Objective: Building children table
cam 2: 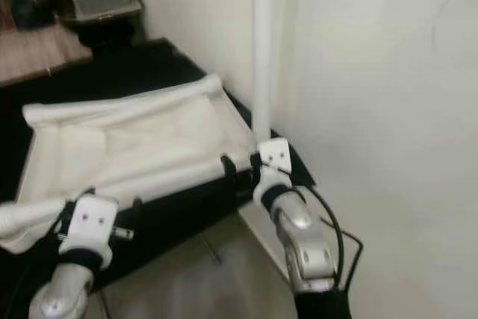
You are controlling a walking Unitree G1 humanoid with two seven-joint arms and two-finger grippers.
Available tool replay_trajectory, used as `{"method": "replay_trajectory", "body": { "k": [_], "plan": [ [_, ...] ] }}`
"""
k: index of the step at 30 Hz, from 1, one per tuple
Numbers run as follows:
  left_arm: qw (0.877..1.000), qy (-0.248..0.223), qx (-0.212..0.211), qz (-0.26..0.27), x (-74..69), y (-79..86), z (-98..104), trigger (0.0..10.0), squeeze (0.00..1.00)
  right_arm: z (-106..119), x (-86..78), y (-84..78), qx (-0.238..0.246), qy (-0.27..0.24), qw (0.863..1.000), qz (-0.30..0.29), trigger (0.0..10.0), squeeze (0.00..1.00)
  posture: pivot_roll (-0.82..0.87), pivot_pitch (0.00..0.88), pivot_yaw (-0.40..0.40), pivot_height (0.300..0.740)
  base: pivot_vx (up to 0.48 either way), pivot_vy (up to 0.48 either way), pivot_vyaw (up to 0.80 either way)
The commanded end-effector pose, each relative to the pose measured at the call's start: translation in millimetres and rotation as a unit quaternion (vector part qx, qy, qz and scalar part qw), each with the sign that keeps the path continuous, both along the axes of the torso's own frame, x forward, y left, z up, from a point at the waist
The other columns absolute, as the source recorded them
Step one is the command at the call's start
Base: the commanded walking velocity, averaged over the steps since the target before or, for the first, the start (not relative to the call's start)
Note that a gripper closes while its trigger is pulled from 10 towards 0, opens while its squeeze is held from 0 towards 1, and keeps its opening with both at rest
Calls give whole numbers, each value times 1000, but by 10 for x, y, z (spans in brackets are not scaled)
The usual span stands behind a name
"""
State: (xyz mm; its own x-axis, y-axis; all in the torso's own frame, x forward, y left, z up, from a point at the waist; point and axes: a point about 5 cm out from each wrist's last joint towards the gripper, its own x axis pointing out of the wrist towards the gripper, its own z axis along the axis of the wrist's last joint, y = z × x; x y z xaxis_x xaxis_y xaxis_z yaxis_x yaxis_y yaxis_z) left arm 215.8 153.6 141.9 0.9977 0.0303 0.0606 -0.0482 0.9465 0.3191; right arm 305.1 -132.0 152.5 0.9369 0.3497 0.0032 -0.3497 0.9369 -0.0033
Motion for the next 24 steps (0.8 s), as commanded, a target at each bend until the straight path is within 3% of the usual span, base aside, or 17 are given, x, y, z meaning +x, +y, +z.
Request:
{"method": "replay_trajectory", "body": {
  "k": [1,4,11,18,24],
  "plan": [
    [1000,17,17,12,-9,71,-74,10000,0,6,14,103,8,-2,1000,15,10000,0,-70,74,31,740,0,480,0],
    [1000,7,16,9,12,45,-64,10000,0,-13,44,93,10,0,1000,17,10000,0,-83,67,29,740,0,480,0],
    [1000,6,1,-25,0,-71,-32,10000,0,-25,67,84,9,-1,1000,19,10000,0,-93,63,40,740,0,0,0],
    [999,0,19,-28,-4,-73,-27,10000,0,9,90,124,29,-4,999,26,10000,0,-92,69,51,740,0,0,0],
    [999,5,6,-31,1,-45,-39,10000,0,3,92,163,28,-2,999,33,10000,0,-98,78,57,740,0,0,0]
  ]
}}
